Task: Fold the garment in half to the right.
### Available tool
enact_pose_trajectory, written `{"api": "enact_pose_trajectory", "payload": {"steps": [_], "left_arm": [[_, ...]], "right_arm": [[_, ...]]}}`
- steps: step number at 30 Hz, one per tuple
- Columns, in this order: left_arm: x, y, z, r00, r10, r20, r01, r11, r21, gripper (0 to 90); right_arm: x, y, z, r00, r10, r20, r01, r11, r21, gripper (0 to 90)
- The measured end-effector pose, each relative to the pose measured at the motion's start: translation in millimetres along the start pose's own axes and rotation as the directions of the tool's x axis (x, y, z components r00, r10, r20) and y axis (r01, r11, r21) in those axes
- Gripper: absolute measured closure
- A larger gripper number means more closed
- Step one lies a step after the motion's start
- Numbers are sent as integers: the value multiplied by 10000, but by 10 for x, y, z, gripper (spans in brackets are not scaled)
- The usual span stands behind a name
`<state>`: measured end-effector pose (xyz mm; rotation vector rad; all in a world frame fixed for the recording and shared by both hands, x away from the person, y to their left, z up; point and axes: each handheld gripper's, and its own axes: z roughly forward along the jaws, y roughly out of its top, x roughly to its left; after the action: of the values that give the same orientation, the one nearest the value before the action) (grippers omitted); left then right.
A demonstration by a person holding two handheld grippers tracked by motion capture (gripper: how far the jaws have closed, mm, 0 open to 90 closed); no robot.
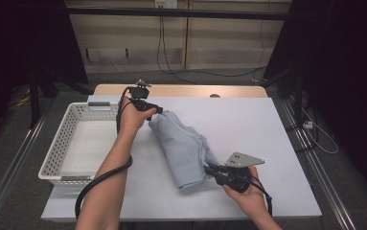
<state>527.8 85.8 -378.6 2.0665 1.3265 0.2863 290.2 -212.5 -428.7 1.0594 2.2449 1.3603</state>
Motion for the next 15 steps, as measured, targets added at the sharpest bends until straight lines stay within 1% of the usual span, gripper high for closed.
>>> {"api": "enact_pose_trajectory", "payload": {"steps": [1,2,6,8,12,15], "left_arm": [[-2,-7,-2,10000,-64,13,64,10000,-37,258],[1,-13,-11,10000,22,88,-22,10000,23,256],[-1,-34,-37,9998,60,188,-61,10000,33,236],[-3,-45,-52,9997,146,202,-147,9999,82,222],[-15,-66,-77,9994,180,298,-180,9998,-21,210],[-18,-91,-83,9991,207,371,-207,9998,2,201]], "right_arm": [[-4,-3,2,10000,17,5,-17,10000,1,824],[-7,-5,3,10000,40,6,-40,10000,-3,824],[-26,-20,14,10000,81,29,-81,10000,49,824],[-34,-22,14,10000,89,37,-90,9999,53,824],[-44,-18,2,9999,125,55,-125,9999,-2,824],[-53,-26,-2,9999,148,73,-148,9999,3,824]]}}
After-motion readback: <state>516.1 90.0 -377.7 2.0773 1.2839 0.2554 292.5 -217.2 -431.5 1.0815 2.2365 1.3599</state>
